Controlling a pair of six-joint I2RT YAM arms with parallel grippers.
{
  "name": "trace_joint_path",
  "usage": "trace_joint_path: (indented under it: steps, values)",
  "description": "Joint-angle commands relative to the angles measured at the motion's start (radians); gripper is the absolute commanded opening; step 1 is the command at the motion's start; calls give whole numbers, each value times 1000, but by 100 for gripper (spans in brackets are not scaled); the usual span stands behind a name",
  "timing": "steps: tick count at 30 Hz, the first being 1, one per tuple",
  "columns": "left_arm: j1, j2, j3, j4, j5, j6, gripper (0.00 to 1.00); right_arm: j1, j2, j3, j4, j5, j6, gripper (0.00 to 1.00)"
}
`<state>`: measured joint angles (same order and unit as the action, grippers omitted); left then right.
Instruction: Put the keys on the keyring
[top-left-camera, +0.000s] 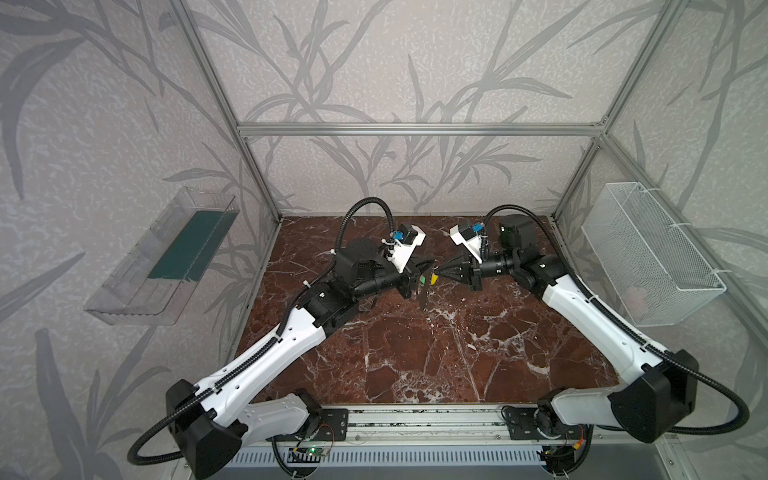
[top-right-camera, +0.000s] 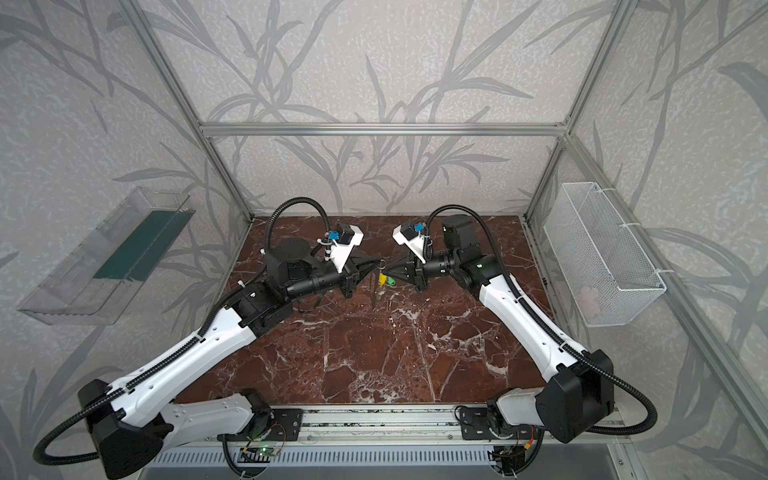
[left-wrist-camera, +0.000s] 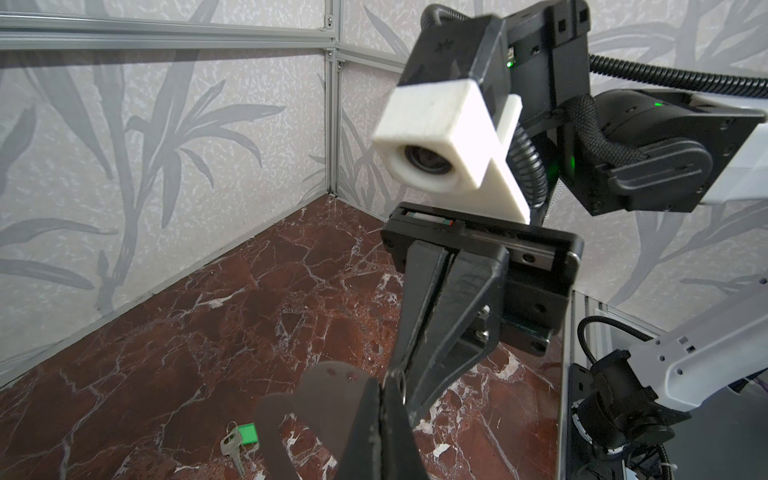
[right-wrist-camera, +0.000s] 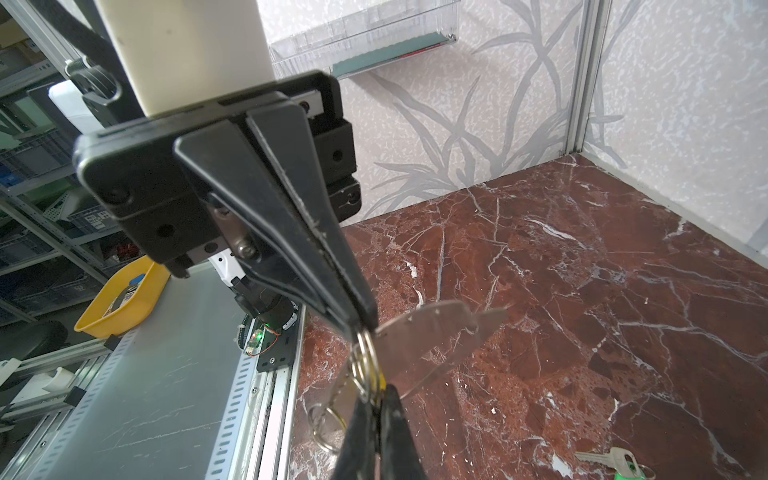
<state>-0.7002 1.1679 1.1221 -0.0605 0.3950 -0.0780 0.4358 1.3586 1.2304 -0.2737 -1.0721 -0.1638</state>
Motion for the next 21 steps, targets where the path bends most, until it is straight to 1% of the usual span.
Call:
trace_joint_path:
  steps: [1,3,11,15,21]
  values:
    - [4,-21,-11,94,-18,-25,0,6,0,0,16,-56,11,5]
    - [5,-17,-16,105,-13,-35,0,5,6,5,11,-65,9,7]
    - [5,-20,-28,118,-4,-46,0,2,-2,6,9,-26,1,30]
    - [5,-25,-33,119,0,-45,0,-10,-12,8,11,-9,0,34]
    - [5,-27,-35,118,8,-44,0,-36,-33,12,21,-10,3,34]
